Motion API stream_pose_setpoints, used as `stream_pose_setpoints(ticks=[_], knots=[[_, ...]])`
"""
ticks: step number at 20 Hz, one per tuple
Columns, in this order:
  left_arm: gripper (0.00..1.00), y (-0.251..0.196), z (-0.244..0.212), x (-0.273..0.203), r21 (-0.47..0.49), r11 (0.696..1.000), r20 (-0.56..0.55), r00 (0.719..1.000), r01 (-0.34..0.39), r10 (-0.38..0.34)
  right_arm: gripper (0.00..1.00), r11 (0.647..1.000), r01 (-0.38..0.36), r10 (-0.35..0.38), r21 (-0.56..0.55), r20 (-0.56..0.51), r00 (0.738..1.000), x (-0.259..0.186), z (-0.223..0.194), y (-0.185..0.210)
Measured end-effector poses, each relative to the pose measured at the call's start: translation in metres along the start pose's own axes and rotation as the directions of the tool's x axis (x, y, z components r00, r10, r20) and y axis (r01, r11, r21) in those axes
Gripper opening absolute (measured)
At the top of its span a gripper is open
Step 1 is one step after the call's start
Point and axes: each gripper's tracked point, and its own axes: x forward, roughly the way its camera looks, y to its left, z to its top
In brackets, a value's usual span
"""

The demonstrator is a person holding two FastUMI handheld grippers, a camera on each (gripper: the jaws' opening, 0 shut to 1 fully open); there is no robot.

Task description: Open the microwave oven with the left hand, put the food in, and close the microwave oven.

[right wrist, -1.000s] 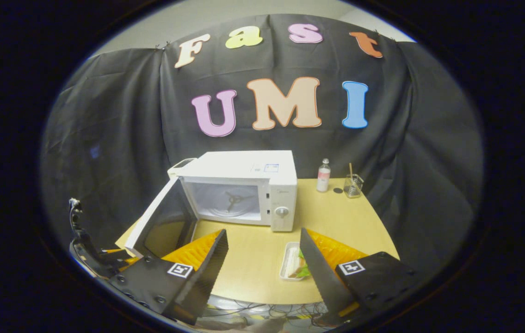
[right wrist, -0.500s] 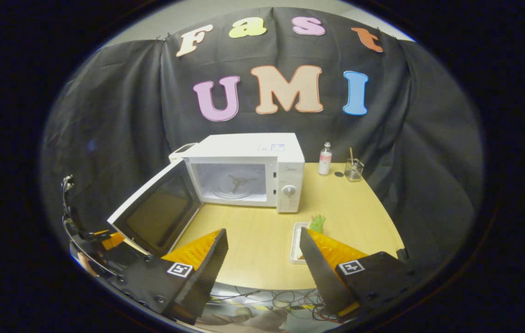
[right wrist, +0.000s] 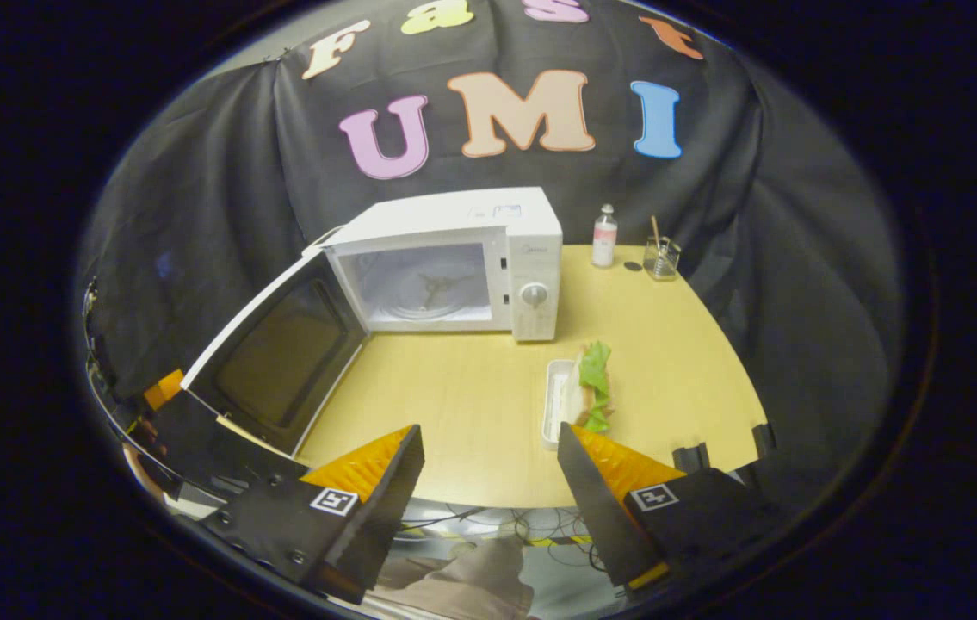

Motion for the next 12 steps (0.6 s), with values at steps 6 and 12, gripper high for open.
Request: stream_pose_setpoints(ticks=[6,12], knots=[[0.94,-0.032,0.05,0.003,0.055,0.997,0.11,0.993,-0.055,0.049,0.98,1.0,-0.007,0.009,0.028,-0.086,0.996,0.035,0.007,-0.036],[0.95,-0.081,0.105,0.011,0.027,0.998,0.216,0.975,-0.059,0.052,0.92,0.999,-0.006,0.016,0.051,-0.205,0.979,0.083,0.005,-0.076]])
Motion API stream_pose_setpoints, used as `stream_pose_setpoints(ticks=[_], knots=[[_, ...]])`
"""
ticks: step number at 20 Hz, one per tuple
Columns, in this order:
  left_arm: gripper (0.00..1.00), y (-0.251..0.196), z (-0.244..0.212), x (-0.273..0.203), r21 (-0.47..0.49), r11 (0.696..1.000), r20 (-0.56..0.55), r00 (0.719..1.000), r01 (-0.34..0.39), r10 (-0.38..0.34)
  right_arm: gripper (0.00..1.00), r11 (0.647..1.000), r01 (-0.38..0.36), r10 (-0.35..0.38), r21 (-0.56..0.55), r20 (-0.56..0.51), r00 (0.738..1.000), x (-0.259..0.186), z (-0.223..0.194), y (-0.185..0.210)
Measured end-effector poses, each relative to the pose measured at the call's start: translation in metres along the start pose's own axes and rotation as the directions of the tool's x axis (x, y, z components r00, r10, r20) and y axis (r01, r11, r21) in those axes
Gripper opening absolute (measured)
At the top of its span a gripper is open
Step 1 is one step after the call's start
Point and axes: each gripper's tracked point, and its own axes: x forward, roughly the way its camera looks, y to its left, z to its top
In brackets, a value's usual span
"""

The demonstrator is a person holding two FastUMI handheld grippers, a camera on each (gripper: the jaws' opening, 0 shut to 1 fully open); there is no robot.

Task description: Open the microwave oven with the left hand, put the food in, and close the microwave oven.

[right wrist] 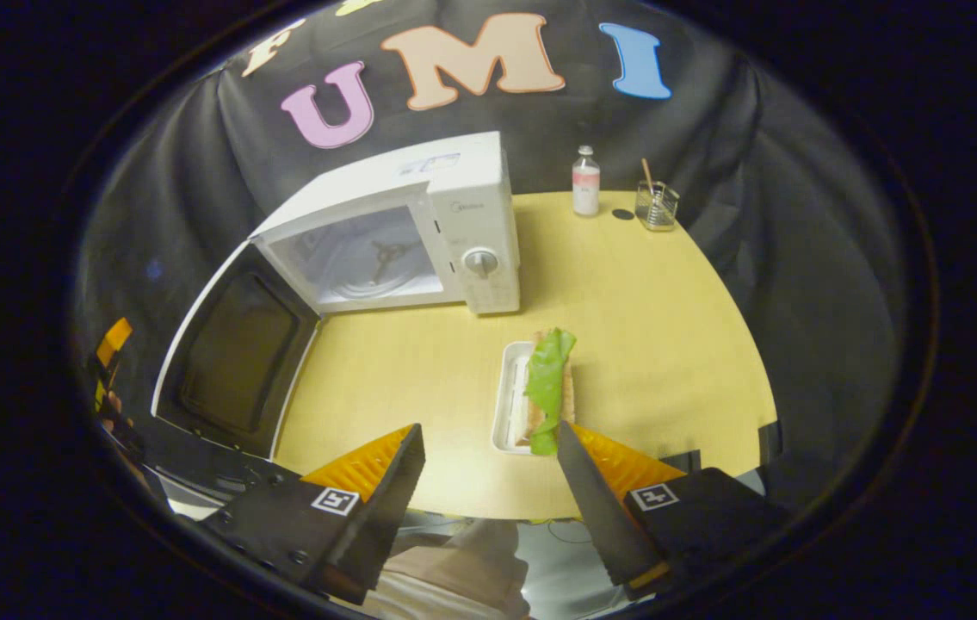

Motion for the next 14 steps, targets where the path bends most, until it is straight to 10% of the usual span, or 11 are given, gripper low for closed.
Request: stream_pose_setpoints(ticks=[14], knots=[[0.95,-0.092,0.017,0.01,0.016,0.998,0.013,0.998,0.061,-0.061,0.97,0.999,-0.03,0.032,0.011,-0.23,0.973,0.085,-0.008,-0.036]])
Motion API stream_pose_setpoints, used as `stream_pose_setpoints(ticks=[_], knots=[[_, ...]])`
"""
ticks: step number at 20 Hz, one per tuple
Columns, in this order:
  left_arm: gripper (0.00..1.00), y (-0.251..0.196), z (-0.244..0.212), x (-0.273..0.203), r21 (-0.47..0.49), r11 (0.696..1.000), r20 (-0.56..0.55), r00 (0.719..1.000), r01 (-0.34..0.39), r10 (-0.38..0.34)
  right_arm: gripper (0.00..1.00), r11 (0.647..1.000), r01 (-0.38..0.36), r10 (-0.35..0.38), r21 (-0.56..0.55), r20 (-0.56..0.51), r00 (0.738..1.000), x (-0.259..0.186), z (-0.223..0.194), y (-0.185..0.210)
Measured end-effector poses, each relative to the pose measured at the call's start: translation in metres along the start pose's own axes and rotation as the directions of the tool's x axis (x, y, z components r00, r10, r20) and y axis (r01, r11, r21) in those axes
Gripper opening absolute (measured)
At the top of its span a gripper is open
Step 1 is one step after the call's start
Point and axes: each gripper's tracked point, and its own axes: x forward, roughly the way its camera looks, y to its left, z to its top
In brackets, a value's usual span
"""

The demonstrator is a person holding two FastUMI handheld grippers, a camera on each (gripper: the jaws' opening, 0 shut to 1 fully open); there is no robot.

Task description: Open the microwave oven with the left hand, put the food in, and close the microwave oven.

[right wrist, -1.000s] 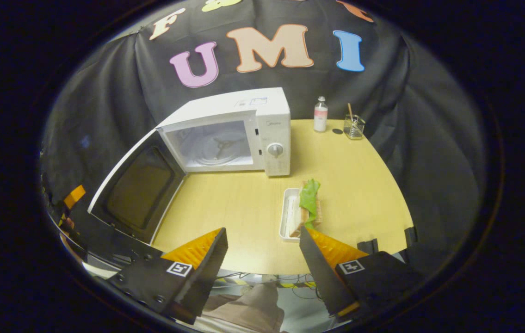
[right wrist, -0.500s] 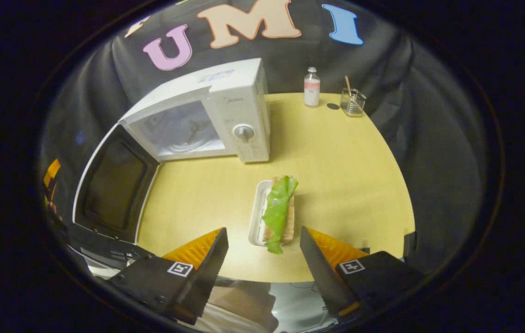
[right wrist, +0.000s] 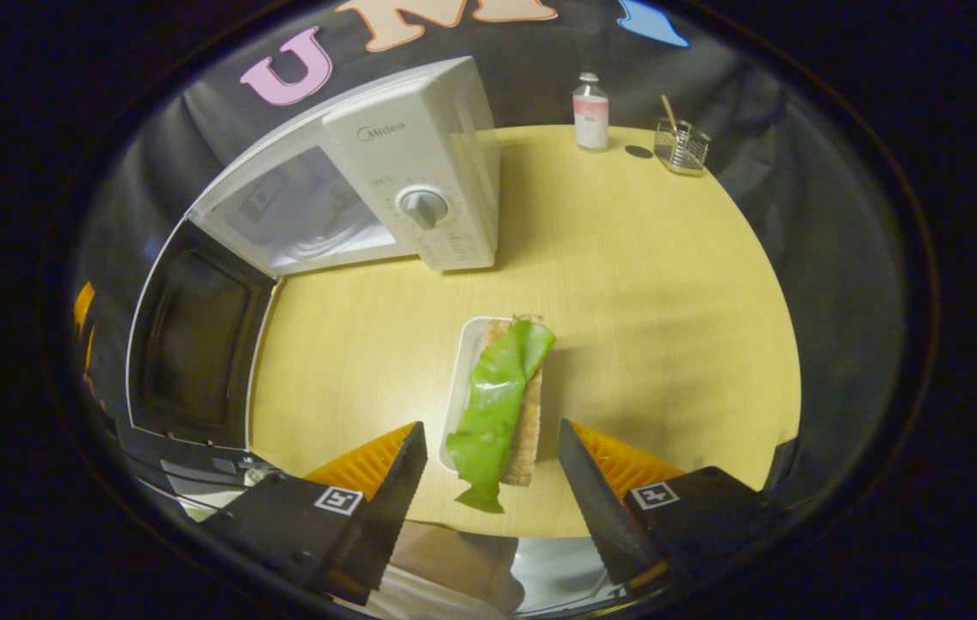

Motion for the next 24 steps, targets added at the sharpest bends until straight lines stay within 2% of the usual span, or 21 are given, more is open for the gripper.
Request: stream_pose_setpoints(ticks=[2,3,4,5,6,7,8,9,10,11,12,13,14,15,16,17,20,24], knots=[[0.97,-0.007,0.0,0.002,0.0,1.0,-0.006,1.0,0.009,-0.009,0.96,1.0,-0.011,0.011,0.026,-0.018,1.0,0.005,0.0,-0.001],[0.94,-0.012,0.001,0.004,-0.002,1.0,-0.009,1.0,0.013,-0.013,0.96,0.999,-0.011,0.012,0.039,-0.029,0.999,0.009,0.0,-0.002],[0.96,-0.015,0.0,0.004,-0.004,1.0,-0.011,1.0,0.017,-0.017,0.95,0.999,-0.004,0.005,0.046,-0.041,0.999,0.011,-0.002,-0.004],[0.96,-0.02,0.002,0.005,-0.006,1.0,-0.009,1.0,0.025,-0.025,0.85,0.999,0.001,0.002,0.051,-0.047,0.999,0.014,-0.002,-0.006],[0.96,-0.026,0.003,0.006,-0.007,0.999,-0.008,0.999,0.034,-0.034,0.81,0.998,-0.005,0.009,0.062,-0.053,0.999,0.016,-0.002,-0.005],[0.94,-0.03,0.004,0.007,-0.004,0.999,-0.009,0.999,0.042,-0.042,0.77,0.997,-0.025,0.03,0.079,-0.061,0.998,0.018,-0.004,-0.001],[0.96,-0.034,0.004,0.008,0.0,0.999,-0.01,0.999,0.05,-0.05,0.8,0.994,-0.045,0.052,0.097,-0.069,0.996,0.02,-0.006,0.002],[0.97,-0.04,0.005,0.003,0.004,0.998,-0.013,0.998,0.059,-0.059,0.67,0.995,-0.033,0.041,0.097,-0.085,0.996,0.021,-0.01,0.001],[0.96,-0.044,0.004,0.004,0.008,0.998,-0.018,0.998,0.067,-0.067,0.48,0.996,-0.035,0.043,0.085,-0.094,0.995,0.019,-0.012,0.0],[0.96,-0.047,0.004,0.005,0.012,0.997,-0.021,0.997,0.076,-0.075,0.5,0.996,-0.033,0.04,0.078,-0.092,0.995,0.019,-0.012,-0.002],[0.96,-0.05,0.002,0.005,0.016,0.996,-0.027,0.996,0.084,-0.084,0.43,0.995,-0.027,0.035,0.1,-0.081,0.996,0.015,-0.011,-0.001],[0.96,-0.052,0.0,0.007,0.02,0.996,-0.03,0.996,0.087,-0.086,0.31,0.993,-0.03,0.039,0.11,-0.082,0.996,0.017,-0.011,-0.002],[0.96,-0.051,-0.001,0.009,0.025,0.996,-0.033,0.996,0.082,-0.081,0.31,0.992,-0.029,0.039,0.12,-0.08,0.996,0.016,-0.01,-0.004],[0.95,-0.051,-0.004,0.011,0.025,0.997,-0.038,0.996,0.078,-0.077,0.37,0.991,-0.032,0.041,0.129,-0.074,0.996,0.014,-0.009,-0.004],[0.95,-0.051,-0.008,0.012,0.019,0.997,-0.046,0.996,0.077,-0.076,0.31,0.99,-0.038,0.047,0.137,-0.065,0.997,0.013,-0.007,-0.003],[0.97,-0.052,-0.012,0.013,0.005,0.997,-0.055,0.995,0.082,-0.082,0.37,0.988,-0.046,0.055,0.149,-0.051,0.997,0.01,-0.004,-0.002],[0.97,-0.05,-0.018,0.016,-0.038,0.996,-0.072,0.993,0.086,-0.089,0.37,0.977,-0.079,0.085,0.197,-0.019,0.996,-0.005,0.001,0.002],[0.96,-0.038,-0.02,0.02,-0.036,0.997,-0.082,0.994,0.075,-0.078,0.37,0.973,-0.108,0.106,0.203,0.023,0.994,-0.026,0.009,0.012]])
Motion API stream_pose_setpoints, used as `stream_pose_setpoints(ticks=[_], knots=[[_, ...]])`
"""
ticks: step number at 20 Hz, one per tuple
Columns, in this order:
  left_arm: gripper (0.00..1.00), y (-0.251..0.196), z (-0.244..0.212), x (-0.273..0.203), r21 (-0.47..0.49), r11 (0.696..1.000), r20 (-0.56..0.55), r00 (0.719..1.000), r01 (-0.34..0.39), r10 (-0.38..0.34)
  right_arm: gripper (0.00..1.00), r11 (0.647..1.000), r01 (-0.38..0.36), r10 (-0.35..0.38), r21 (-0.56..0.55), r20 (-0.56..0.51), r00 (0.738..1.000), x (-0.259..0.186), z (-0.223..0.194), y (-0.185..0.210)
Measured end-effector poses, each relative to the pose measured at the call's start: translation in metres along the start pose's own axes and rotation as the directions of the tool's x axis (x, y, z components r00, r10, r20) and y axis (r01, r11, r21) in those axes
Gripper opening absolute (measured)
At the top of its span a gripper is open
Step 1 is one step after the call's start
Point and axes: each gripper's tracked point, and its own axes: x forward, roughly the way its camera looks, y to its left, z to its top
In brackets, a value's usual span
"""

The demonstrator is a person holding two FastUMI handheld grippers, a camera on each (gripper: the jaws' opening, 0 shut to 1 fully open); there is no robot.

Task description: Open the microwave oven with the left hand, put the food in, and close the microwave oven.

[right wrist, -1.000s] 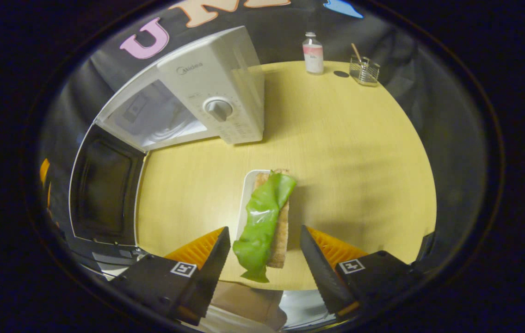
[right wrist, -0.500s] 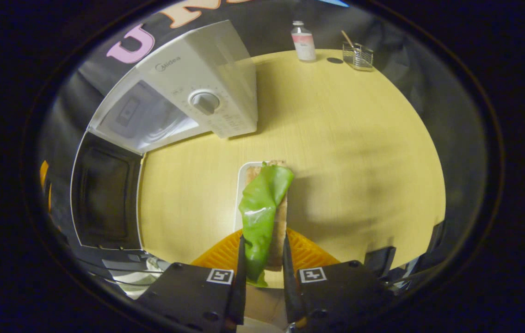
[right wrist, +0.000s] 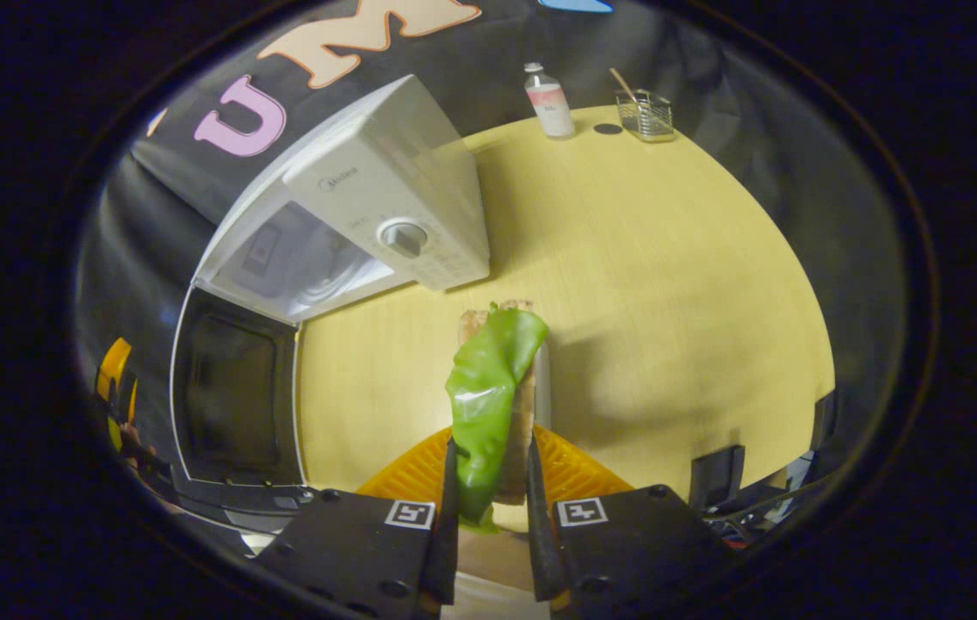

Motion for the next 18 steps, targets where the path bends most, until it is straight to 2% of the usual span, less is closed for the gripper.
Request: stream_pose_setpoints(ticks=[4,8,9,12,15,17,18], knots=[[0.96,0.011,0.003,0.01,0.015,1.0,0.002,1.0,0.016,-0.016,0.37,0.998,-0.055,0.055,0.009,0.042,0.998,-0.017,0.003,0.033],[0.95,0.017,0.005,0.016,0.04,0.997,-0.003,0.997,0.071,-0.071,0.37,0.988,-0.146,0.142,0.046,0.093,0.986,-0.021,0.001,0.085],[0.94,0.018,0.006,0.018,0.04,0.995,-0.005,0.996,0.088,-0.088,0.31,0.983,-0.174,0.167,0.06,0.108,0.98,-0.021,-0.001,0.099],[0.95,0.023,0.007,0.013,0.059,0.991,-0.015,0.993,0.119,-0.118,0.3,0.961,-0.257,0.241,0.104,0.149,0.959,-0.016,-0.006,0.146],[0.95,0.028,0.007,0.013,0.078,0.986,-0.021,0.989,0.145,-0.144,0.3,0.926,-0.35,0.321,0.139,0.194,0.927,-0.007,-0.008,0.193],[0.94,0.026,0.005,0.012,0.059,0.984,-0.024,0.986,0.168,-0.166,0.3,0.906,-0.395,0.355,0.152,0.236,0.904,0.004,-0.005,0.217],[0.95,0.023,0.002,0.01,0.052,0.982,-0.029,0.983,0.184,-0.182,0.37,0.898,-0.411,0.365,0.159,0.255,0.895,0.011,-0.004,0.226]])
